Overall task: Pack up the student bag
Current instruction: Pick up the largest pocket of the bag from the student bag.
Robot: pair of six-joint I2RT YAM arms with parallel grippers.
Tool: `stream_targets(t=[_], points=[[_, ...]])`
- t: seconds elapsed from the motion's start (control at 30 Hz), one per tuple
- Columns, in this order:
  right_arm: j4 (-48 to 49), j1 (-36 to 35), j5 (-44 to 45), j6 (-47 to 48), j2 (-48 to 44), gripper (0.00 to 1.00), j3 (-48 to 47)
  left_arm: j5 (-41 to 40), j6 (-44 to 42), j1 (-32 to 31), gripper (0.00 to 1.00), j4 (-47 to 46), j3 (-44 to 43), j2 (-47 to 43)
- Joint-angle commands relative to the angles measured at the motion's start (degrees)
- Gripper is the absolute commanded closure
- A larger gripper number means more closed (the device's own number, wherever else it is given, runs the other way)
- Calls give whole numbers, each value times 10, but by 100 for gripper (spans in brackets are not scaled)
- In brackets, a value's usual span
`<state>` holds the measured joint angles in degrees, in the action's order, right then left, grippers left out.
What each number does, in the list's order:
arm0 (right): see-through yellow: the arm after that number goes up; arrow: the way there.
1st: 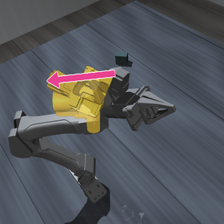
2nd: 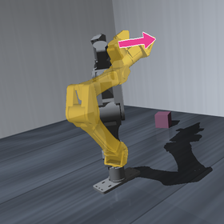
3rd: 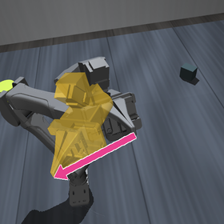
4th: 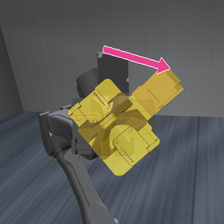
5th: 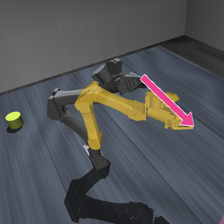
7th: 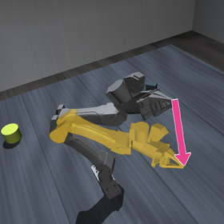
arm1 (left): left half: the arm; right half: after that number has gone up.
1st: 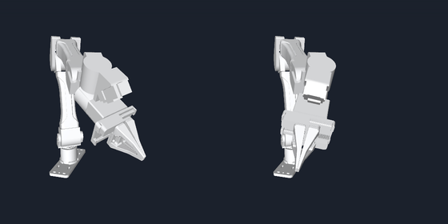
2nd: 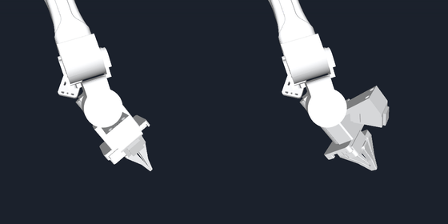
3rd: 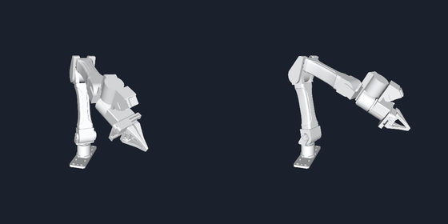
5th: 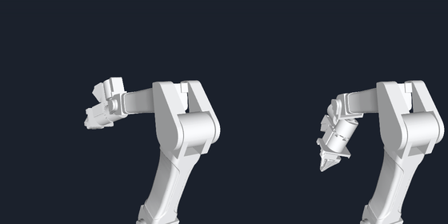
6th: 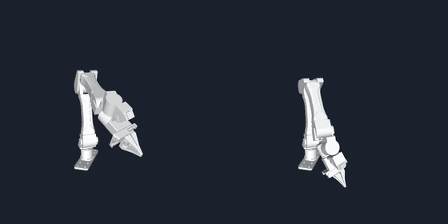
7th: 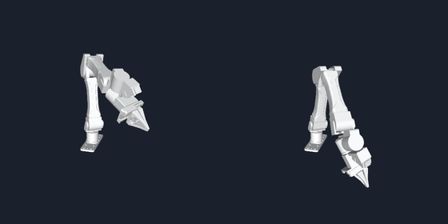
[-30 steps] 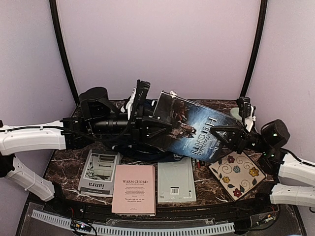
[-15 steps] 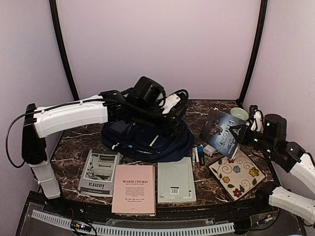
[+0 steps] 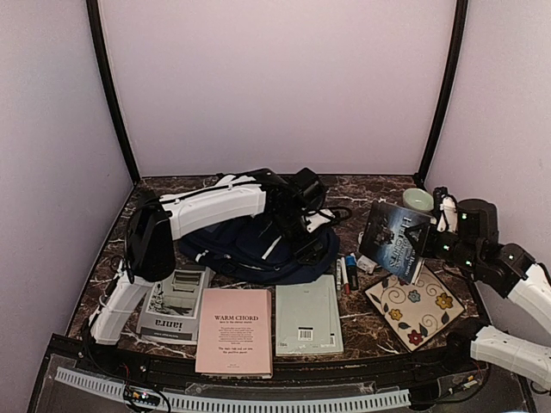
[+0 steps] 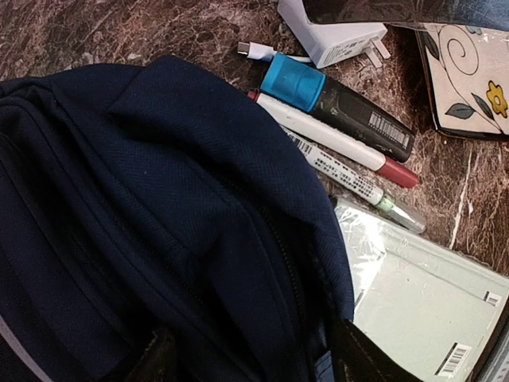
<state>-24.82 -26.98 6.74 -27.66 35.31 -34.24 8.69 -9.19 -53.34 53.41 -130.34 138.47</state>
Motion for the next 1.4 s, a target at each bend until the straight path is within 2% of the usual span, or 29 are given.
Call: stream_targets(t=[0.0,0.07,0.23,0.3,0.4,0.5,0.53,0.57,0.6,0.63,0.67,0.83,0.97,1.13,1.27,1.37], points=[[91,-1,6,-7,2,100,-23,-27,-21,18,31,64,-28,-19],[98,-1,5,-14,8,100,-21,-32,-28,19,32,82,-32,-15],[112,-1,0,-20,8,100,-27,-32,-41,24,56,119,-24,-12],[110,-1,-4,-20,8,100,-33,-32,-44,25,57,131,-19,-12],[96,-1,-5,-20,4,100,-43,-22,-41,25,48,147,12,-18],[95,-1,-9,-22,-6,100,-41,-11,-38,18,49,147,59,-37],[98,-1,-12,-22,-8,100,-38,-14,-40,14,53,145,73,-44],[100,-1,-14,-22,-8,100,-36,-15,-41,12,63,140,82,-50],[102,-1,-16,-22,-9,100,-34,-13,-41,11,77,133,90,-58],[105,-1,-18,-23,-9,100,-34,-13,-42,11,97,126,97,-64],[108,-1,-22,-24,-7,100,-35,-15,-39,11,100,116,103,-71],[119,-1,-82,-23,17,100,-47,-44,-6,12,100,30,105,-136],[129,-1,-148,-40,39,100,-70,-72,3,12,100,-79,134,-222],[222,-2,-222,-130,41,100,-52,-120,-3,12,100,-144,187,-289],[262,-2,-245,-179,54,100,-36,-79,-16,12,100,-185,227,-323],[221,-2,-199,-163,49,100,-53,-33,-20,9,100,-184,257,-326]])
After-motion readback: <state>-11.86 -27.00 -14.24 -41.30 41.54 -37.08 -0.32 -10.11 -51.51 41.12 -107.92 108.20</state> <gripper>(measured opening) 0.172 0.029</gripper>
